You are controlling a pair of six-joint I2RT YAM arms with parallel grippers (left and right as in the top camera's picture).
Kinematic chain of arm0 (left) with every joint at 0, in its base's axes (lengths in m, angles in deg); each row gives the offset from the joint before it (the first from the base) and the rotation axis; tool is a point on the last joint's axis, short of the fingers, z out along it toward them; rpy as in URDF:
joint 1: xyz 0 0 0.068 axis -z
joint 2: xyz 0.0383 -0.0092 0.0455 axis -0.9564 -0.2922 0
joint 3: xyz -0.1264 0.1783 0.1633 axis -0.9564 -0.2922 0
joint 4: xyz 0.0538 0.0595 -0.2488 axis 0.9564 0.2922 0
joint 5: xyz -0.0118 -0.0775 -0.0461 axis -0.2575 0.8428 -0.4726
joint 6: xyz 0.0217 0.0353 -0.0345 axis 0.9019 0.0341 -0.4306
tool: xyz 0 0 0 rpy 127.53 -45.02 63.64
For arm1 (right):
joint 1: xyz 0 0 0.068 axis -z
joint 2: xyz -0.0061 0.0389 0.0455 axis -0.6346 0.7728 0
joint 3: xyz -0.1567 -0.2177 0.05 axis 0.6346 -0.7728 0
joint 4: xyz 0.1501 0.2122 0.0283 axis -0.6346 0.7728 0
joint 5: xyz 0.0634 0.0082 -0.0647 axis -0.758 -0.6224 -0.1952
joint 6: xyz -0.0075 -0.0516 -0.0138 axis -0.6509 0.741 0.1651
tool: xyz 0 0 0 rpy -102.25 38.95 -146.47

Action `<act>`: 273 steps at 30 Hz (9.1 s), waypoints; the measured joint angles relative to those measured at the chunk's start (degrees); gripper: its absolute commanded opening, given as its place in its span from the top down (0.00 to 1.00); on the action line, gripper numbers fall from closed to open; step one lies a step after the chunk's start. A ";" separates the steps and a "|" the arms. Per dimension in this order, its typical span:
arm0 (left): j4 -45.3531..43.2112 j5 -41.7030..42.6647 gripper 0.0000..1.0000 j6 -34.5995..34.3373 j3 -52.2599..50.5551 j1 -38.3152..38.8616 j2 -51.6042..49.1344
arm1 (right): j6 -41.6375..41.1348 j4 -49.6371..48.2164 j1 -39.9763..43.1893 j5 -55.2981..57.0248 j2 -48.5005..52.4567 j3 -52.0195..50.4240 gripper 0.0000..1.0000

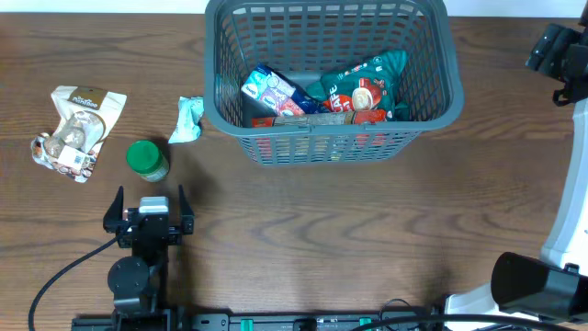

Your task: Pack container

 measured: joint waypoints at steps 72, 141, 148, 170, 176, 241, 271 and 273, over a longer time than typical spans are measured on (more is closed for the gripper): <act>49.48 3.85 0.02 -34.07 73.88 -11.89 -88.46 | -0.02 0.07 0.00 -0.04 0.00 0.02 0.01; 45.35 7.67 0.01 -37.68 74.14 -11.89 -113.22 | -0.02 0.07 0.00 -0.07 0.00 0.02 0.01; 44.85 7.67 0.93 -37.97 74.62 -11.82 -113.37 | -0.02 0.09 0.00 -0.07 0.00 0.02 0.01; 44.65 7.72 0.94 -37.83 74.66 -11.82 -111.67 | -0.02 0.07 0.00 -0.07 0.00 0.02 0.01; 44.65 8.15 0.94 -37.40 78.42 -11.82 -102.51 | -0.02 0.04 0.00 -0.07 0.00 0.02 0.01; 43.21 23.45 0.94 -10.21 102.86 27.41 -110.01 | -0.02 0.07 0.00 -0.07 0.00 0.02 0.01; 43.25 22.62 0.01 -9.81 103.16 27.30 -110.01 | -0.02 0.07 0.00 -0.07 0.00 0.02 0.01; 43.52 22.62 0.01 -10.54 104.41 27.21 -110.01 | -0.02 0.07 0.00 -0.07 0.00 0.02 0.01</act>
